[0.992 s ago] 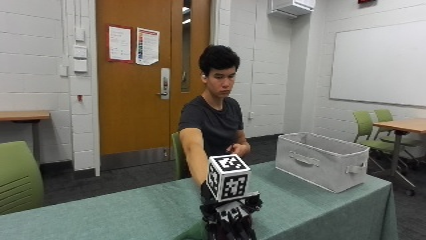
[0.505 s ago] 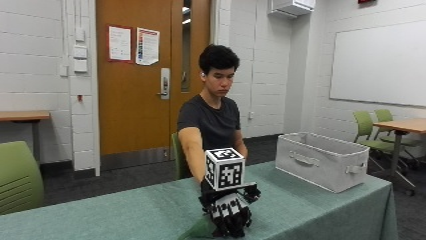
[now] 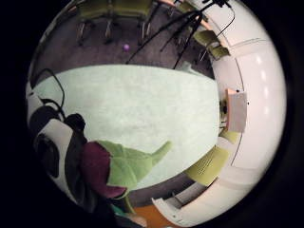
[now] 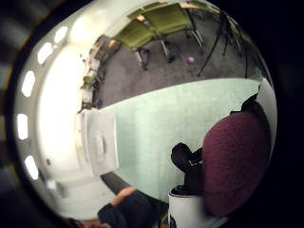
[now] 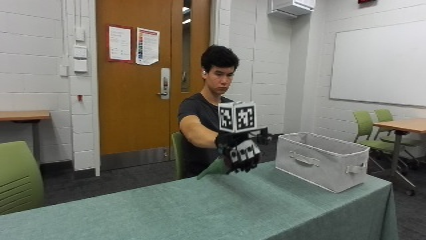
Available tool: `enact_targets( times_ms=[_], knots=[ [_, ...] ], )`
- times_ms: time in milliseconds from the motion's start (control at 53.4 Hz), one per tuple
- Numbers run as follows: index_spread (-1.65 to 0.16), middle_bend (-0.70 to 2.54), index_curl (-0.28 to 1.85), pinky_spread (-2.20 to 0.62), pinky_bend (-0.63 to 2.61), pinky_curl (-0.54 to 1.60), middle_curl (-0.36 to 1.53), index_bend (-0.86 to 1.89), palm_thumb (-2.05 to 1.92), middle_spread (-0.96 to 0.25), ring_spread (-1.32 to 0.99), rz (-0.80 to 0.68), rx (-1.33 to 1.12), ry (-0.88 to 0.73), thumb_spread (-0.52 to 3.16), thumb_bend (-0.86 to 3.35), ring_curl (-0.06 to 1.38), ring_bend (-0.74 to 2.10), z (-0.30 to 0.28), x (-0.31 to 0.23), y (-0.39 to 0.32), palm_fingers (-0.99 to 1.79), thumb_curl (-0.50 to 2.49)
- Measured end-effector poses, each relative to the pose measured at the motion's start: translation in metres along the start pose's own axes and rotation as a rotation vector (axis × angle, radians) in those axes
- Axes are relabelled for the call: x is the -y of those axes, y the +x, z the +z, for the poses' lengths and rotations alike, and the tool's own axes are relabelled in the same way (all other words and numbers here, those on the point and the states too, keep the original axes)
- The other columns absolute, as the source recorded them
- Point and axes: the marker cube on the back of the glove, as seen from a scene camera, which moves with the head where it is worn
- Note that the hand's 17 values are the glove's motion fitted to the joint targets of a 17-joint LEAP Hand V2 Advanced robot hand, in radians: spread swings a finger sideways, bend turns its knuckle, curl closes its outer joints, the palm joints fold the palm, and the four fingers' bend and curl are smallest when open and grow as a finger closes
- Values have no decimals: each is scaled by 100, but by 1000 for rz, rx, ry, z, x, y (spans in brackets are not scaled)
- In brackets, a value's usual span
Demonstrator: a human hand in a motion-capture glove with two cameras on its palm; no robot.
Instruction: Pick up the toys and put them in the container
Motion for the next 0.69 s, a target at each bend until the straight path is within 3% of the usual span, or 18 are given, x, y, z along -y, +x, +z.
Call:
enact_targets(
  times_ms=[318,468,561,693],
  knots=[
    [-25,103,77,-44,76,38,58,71,51,-29,-38,-260,51,149,49,12,54,115,-119,-32,-149,124,76],
    [-24,104,78,-44,77,38,58,71,50,-28,-37,-486,103,207,44,11,54,116,-156,-66,-260,123,81],
    [-24,105,78,-44,78,38,58,72,50,-28,-37,-724,130,227,42,10,54,116,-171,-87,-322,123,84],
    [-24,105,79,-44,78,38,58,71,50,-28,-37,-666,86,227,40,9,53,117,-177,-103,-431,122,88]
  ],
)
